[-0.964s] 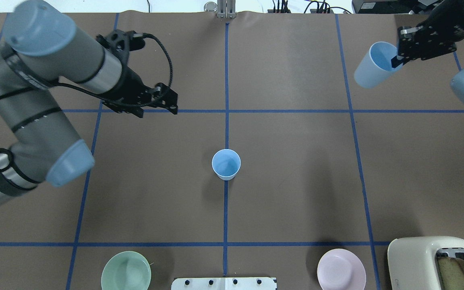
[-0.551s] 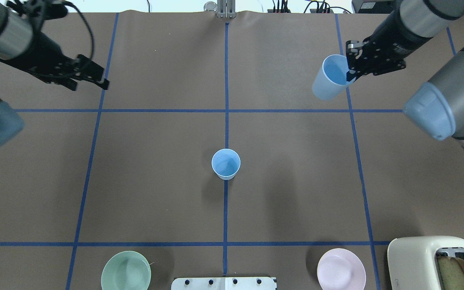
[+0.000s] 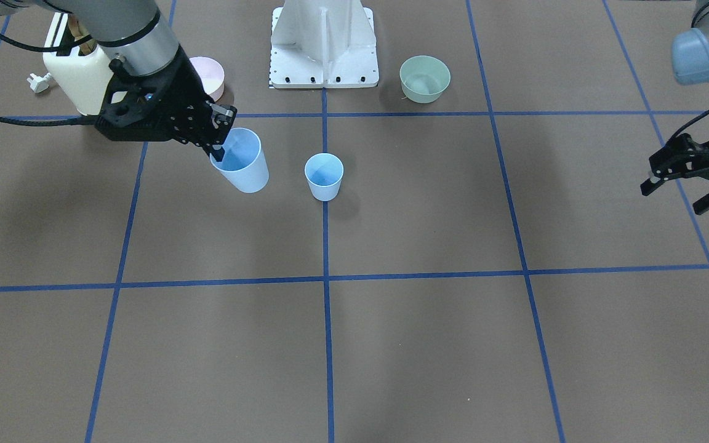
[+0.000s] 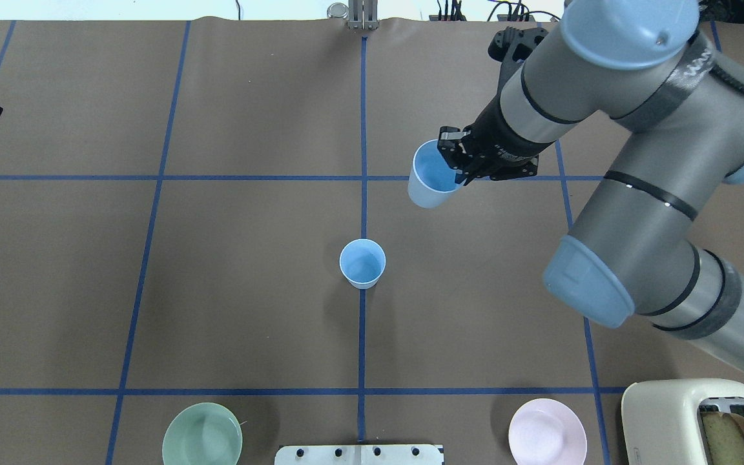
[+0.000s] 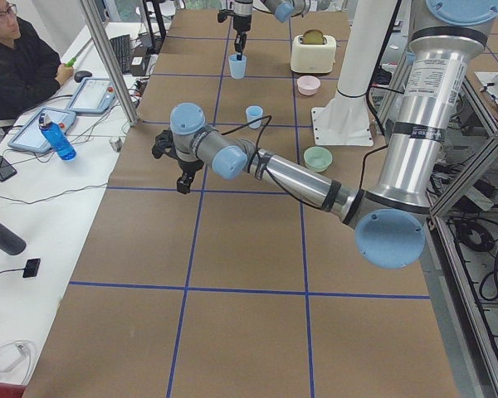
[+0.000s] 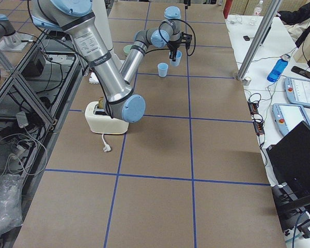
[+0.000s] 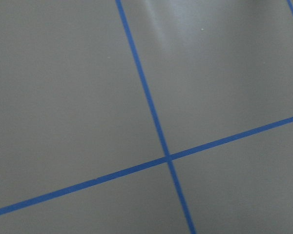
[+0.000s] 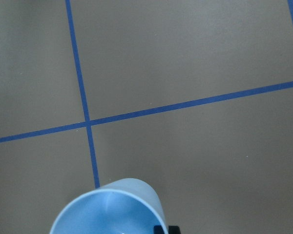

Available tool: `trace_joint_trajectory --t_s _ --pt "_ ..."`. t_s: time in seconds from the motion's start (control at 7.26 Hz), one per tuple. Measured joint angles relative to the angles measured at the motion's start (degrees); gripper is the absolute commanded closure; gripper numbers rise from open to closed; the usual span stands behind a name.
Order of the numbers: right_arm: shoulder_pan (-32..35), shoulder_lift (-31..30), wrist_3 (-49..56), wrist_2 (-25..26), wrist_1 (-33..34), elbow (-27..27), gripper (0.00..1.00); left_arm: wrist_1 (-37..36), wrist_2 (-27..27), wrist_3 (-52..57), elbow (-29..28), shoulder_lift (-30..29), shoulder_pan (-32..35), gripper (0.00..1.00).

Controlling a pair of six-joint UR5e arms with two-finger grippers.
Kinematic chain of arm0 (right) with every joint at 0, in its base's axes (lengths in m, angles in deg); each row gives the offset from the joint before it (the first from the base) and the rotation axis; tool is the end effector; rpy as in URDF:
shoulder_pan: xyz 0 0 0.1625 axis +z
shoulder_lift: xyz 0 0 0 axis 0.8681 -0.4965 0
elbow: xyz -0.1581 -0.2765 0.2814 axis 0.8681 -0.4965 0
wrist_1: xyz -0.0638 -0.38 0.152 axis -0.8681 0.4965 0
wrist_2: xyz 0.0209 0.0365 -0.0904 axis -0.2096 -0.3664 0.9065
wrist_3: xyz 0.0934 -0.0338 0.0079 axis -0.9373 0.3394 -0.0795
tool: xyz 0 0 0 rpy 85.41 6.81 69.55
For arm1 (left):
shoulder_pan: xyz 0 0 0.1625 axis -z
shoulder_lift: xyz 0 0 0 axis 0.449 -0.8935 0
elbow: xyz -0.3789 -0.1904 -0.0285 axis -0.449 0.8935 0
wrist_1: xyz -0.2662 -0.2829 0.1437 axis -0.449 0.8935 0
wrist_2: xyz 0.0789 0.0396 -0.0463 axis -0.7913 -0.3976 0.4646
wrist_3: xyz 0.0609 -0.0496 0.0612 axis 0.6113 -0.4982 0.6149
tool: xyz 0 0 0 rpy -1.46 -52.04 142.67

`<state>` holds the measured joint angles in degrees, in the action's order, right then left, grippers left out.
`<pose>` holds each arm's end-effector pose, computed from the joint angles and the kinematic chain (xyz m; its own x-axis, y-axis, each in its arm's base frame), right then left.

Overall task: Stack blue cups with both arms
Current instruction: 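Position the right gripper's cup above the cup at the table center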

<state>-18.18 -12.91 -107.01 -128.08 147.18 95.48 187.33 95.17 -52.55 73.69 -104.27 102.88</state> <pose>-0.3696 -0.4516 0.1488 0.5419 0.1911 0.8185 -0.2058 0.9743 -0.0912 0.0787 -0.5633 0.4503 0.5708 0.3208 -0.7558 -0.0511 0.9326 0.3572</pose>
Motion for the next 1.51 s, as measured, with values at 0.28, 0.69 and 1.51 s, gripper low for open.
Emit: trace_joint_trajectory --t_s 0.28,0.69,1.51 --pt "-5.09 5.63 -4.01 4.78 2.09 -2.78 1.00 1.96 -0.01 2.56 -1.52 2.66 1.89 0.02" --pt "-10.42 10.64 -5.28 10.57 4.88 -7.22 1.00 4.18 -0.02 2.92 -1.89 5.18 2.26 0.02" --pt "-13.85 9.50 -4.61 14.45 4.95 -9.40 1.00 5.03 -0.02 2.93 -2.68 5.59 2.28 0.02"
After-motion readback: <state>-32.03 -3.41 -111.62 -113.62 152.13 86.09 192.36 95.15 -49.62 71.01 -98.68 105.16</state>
